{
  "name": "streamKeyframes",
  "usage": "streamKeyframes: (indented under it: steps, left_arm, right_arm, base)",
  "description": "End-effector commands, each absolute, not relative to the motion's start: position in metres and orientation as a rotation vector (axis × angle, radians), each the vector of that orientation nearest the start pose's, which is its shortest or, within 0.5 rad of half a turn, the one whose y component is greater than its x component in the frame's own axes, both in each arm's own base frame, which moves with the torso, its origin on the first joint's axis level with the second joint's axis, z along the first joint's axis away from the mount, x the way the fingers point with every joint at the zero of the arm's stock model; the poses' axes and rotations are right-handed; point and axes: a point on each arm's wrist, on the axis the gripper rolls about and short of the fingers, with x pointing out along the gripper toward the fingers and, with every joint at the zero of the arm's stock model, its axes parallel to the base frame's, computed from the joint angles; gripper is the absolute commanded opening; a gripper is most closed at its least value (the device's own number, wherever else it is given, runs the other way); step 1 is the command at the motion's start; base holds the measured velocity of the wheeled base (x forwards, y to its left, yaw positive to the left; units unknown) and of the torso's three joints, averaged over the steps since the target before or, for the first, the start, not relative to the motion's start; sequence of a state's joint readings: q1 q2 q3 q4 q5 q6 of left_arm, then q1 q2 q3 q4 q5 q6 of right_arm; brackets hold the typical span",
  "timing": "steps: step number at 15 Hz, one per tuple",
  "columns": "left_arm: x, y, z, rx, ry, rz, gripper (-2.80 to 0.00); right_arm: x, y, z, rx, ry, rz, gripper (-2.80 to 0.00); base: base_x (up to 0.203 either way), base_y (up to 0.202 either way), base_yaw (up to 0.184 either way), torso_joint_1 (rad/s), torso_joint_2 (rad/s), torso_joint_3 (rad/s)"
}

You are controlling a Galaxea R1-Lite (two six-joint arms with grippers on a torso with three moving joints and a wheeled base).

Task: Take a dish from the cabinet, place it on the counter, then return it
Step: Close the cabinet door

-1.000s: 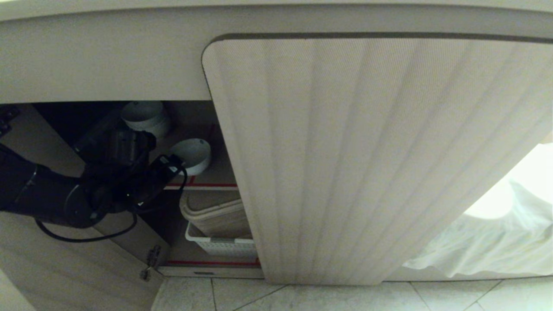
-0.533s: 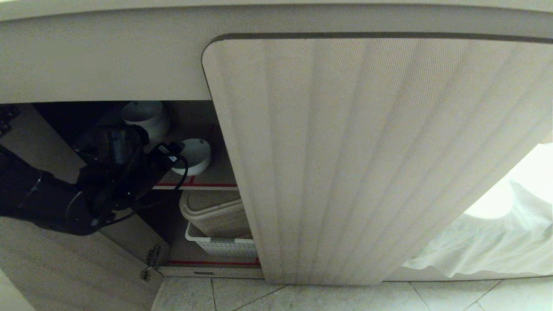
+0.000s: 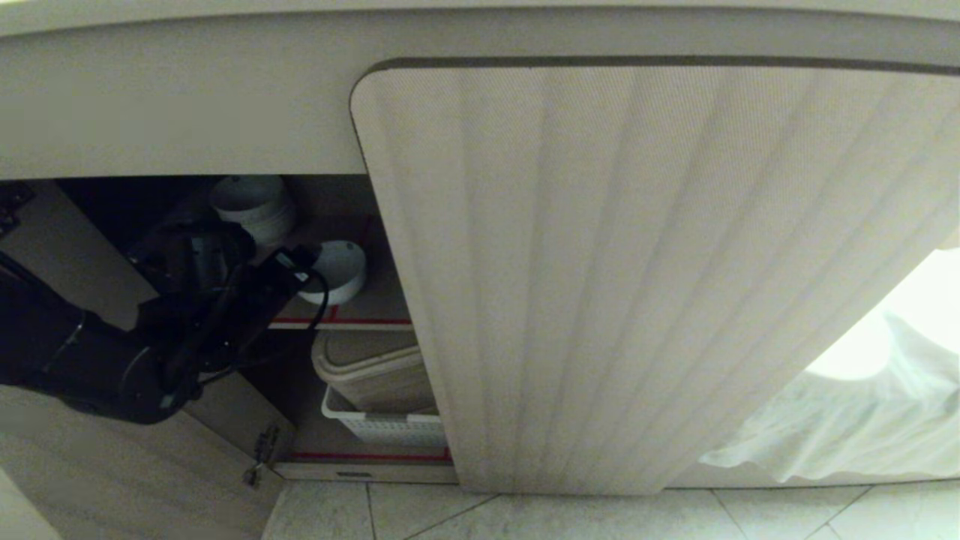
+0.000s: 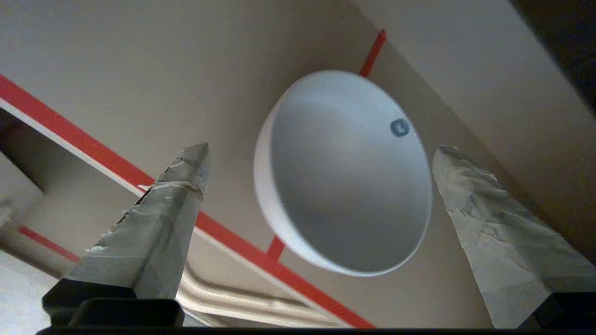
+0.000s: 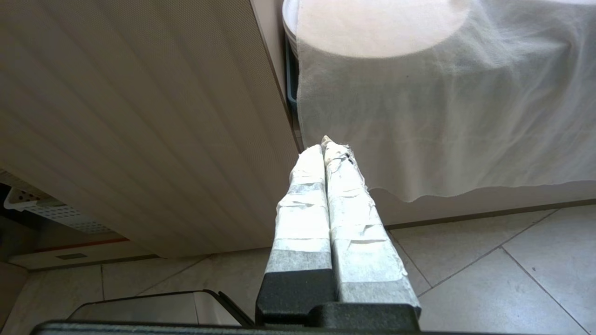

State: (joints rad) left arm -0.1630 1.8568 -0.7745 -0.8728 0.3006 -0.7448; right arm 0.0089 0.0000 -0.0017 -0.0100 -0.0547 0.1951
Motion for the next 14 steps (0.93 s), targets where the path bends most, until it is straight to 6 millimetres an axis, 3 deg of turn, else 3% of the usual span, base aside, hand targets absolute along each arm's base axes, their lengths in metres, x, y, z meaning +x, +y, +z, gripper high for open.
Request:
streamKeyframes:
  steps: [1,3,4,5,14]
  left_arm:
    - [0.329,-0.047,0.142,-0.690,0.112,0.194,0.00]
    - [0.327,-0.047,0.139,-0.689,0.109,0.194,0.00]
    - [0.327,-0.047,0.138,-0.687,0.110,0.194,-0.25]
    - [0.326,-0.048,0.138,-0.683,0.114,0.191,-2.80]
    - [0.316,-0.048,0.139,-0.677,0.076,0.165,-2.80]
  right_arm:
    - [-0.023,-0.001,0.077,0.197,-0.017,-0.045,-2.80]
    - [-0.023,-0.001,0.077,0.197,-0.017,-0.045,-2.80]
    - [-0.023,-0.001,0.077,0.197,-0.017,-0.045,-2.80]
    - [-0.023,-0.001,0.077,0.197,-0.017,-0.045,-2.80]
    - [-0.023,-0.001,0.077,0.197,-0.017,-0.045,-2.80]
  base:
    - [0.000,0.000,0.000,0.000,0.00,0.000]
    - [0.000,0.000,0.000,0.000,0.00,0.000]
    - [0.000,0.000,0.000,0.000,0.00,0.000]
    - [0.000,0.000,0.000,0.000,0.00,0.000]
    - [0.000,0.000,0.000,0.000,0.00,0.000]
